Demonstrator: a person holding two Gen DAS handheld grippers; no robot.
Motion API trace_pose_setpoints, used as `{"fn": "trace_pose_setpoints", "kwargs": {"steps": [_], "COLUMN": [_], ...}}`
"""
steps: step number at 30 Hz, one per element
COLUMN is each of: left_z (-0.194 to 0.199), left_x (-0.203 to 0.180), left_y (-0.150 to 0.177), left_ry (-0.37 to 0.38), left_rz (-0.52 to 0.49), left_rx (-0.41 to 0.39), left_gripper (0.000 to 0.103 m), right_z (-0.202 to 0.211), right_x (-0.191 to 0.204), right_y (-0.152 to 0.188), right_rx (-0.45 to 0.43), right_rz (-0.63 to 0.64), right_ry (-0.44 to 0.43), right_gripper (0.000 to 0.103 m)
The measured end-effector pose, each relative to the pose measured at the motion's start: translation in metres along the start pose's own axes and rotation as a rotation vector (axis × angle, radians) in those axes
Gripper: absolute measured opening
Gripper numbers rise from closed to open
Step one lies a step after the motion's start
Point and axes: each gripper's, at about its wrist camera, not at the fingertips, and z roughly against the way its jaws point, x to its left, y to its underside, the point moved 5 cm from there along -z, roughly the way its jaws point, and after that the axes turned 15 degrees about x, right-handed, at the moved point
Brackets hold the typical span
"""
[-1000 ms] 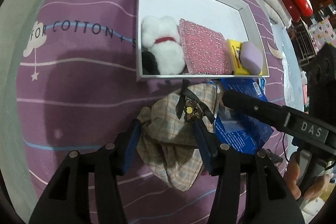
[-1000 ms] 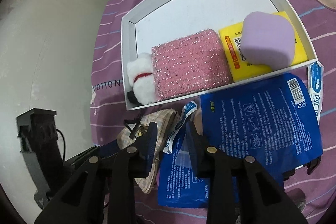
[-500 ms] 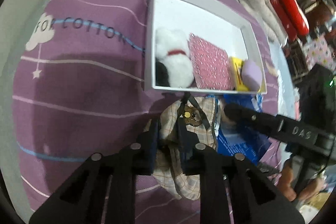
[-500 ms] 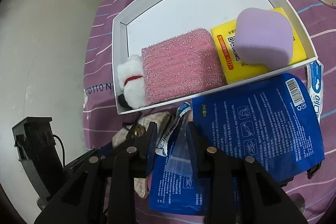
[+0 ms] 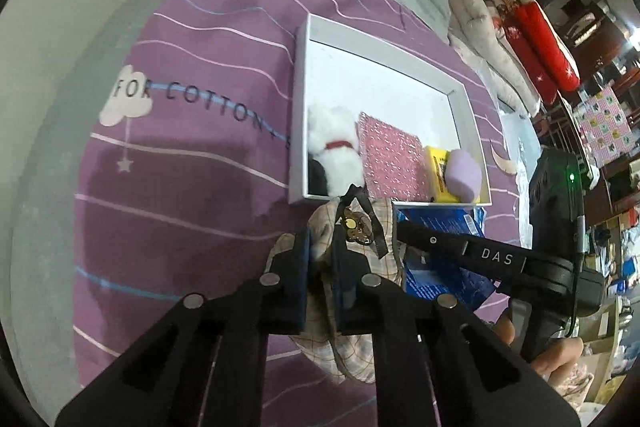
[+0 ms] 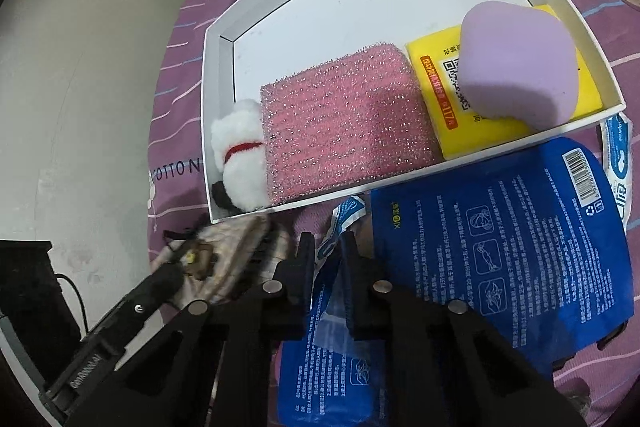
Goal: Organize soft objects
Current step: 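Carry the beige plaid cloth up over the tray rim with the left gripper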
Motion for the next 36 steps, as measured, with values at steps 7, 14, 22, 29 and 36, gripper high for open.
{"fn": "trace_pose_setpoints", "kwargs": {"steps": [7, 14, 22, 29, 36], "left_z": [0.008, 0.017, 0.034, 0.044, 0.045], "left_x": [-0.004, -0.001, -0.007, -0.018, -0.028], "left_y": [-0.001, -0.001, 0.001, 0.005, 0.0], "left_ry": [0.005, 0.013, 0.013, 0.022, 0.038], "left_rz": [0.003, 0.02, 0.014, -0.02, -0.05], "left_rx": [-0.032, -0.064, -0.134, -0.183, -0.243], "left_gripper": [0.011, 0.011, 0.011, 0.011, 0.011], "right_z": [-0.002, -0.001, 0.029, 0.073, 0.083], "right_x": [0.001, 0.0, 0.009, 0.006, -0.005], "right_y": [-0.002, -0.002, 0.006, 0.007, -0.004], "right_rx": [0.004, -0.008, -0.049, -0.163, -0.193], "right_rz": [-0.001, -0.004, 0.032, 0.032, 0.027], "right_ry": [-0.041, -0.051, -0.11, -0.14, -0.092], "right_gripper": [0.009, 0.002, 0.002, 0.002, 0.002]}}
